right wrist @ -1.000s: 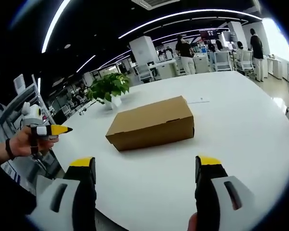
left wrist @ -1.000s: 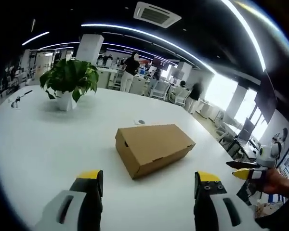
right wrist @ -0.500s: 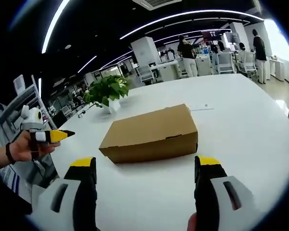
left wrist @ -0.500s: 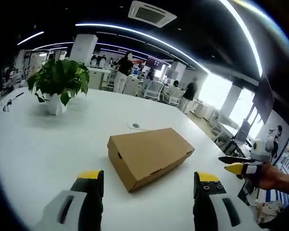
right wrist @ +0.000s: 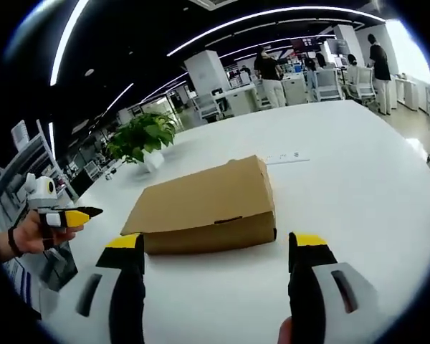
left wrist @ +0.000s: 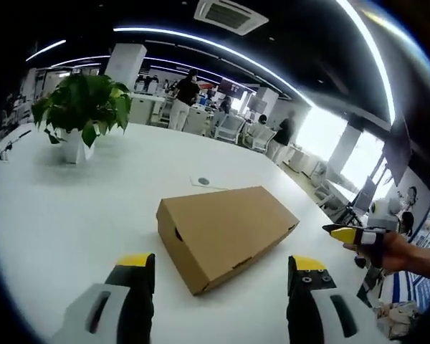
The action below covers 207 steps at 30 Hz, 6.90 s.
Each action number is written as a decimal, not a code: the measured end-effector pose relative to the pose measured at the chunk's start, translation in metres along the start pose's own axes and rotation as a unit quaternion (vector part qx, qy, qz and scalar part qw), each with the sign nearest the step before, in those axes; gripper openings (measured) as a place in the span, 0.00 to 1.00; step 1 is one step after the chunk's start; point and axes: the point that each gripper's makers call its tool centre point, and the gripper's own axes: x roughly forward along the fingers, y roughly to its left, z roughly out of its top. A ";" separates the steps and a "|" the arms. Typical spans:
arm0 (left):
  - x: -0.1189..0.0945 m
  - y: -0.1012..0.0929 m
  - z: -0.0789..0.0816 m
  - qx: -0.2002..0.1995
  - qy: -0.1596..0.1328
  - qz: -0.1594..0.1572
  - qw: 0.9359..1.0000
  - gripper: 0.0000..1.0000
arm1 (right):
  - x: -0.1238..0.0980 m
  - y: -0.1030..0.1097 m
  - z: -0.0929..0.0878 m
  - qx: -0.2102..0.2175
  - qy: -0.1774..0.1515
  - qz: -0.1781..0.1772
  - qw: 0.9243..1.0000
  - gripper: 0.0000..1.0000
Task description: Operate the shoe box by opening the lid, removing the specified soft item, and placing it in the target area until the item is outside and the box remains undamaged.
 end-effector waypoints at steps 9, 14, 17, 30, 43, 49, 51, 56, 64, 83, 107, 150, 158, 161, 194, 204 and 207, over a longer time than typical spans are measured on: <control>0.031 0.001 0.007 -0.024 0.001 -0.008 1.000 0.77 | 0.028 -0.029 0.012 0.040 0.003 -0.005 0.999 0.77; 0.046 0.005 0.002 -0.038 0.011 -0.006 0.999 0.77 | 0.043 -0.033 0.013 0.041 0.015 -0.003 0.999 0.76; 0.053 0.009 -0.005 -0.039 0.022 0.005 0.999 0.76 | 0.054 -0.032 0.009 0.035 0.027 -0.001 0.999 0.75; 0.077 0.014 -0.023 -0.093 0.036 0.009 0.995 0.66 | 0.083 -0.029 0.000 0.029 0.048 0.000 0.998 0.65; 0.086 0.017 -0.037 -0.080 0.064 0.030 0.994 0.62 | 0.091 -0.033 -0.007 0.006 0.065 -0.025 0.998 0.51; 0.085 0.018 -0.037 -0.081 0.063 0.029 0.994 0.60 | 0.090 -0.032 -0.007 -0.006 0.064 -0.034 0.997 0.51; 0.084 0.019 -0.038 -0.080 0.065 0.029 0.994 0.60 | 0.089 -0.030 -0.008 -0.007 0.064 -0.036 0.997 0.51; 0.079 0.021 -0.040 -0.075 0.068 0.029 0.994 0.60 | 0.087 -0.025 -0.013 -0.008 0.064 -0.037 0.997 0.51; 0.061 0.028 -0.047 -0.078 0.071 0.033 0.994 0.59 | 0.085 -0.009 -0.021 -0.009 0.071 -0.032 0.997 0.50; 0.004 0.051 -0.070 -0.079 0.078 0.038 0.993 0.59 | 0.074 0.048 -0.054 -0.028 0.076 0.000 0.997 0.50; -0.058 0.053 -0.107 -0.071 0.091 0.034 0.993 0.59 | 0.041 0.096 -0.094 -0.032 0.087 0.006 0.996 0.50; -0.082 0.031 -0.130 -0.015 0.087 -0.001 0.996 0.75 | 0.024 0.123 -0.112 -0.113 0.111 0.115 0.981 0.70; -0.084 0.046 -0.134 0.041 0.103 0.036 0.993 0.63 | 0.026 0.117 -0.114 -0.153 0.112 0.089 0.978 0.61; -0.084 0.040 -0.134 0.033 0.102 0.021 0.994 0.63 | 0.025 0.117 -0.112 -0.150 0.110 0.088 0.979 0.61; -0.095 0.032 -0.118 0.034 0.091 0.023 0.995 0.59 | 0.011 0.130 -0.085 -0.161 0.092 0.070 0.980 0.60; -0.098 0.030 -0.116 0.051 0.103 0.033 0.993 0.59 | 0.010 0.132 -0.078 -0.171 0.090 0.071 0.979 0.59; -0.099 0.029 -0.115 0.053 0.105 0.036 0.992 0.59 | 0.009 0.133 -0.076 -0.172 0.088 0.073 0.978 0.59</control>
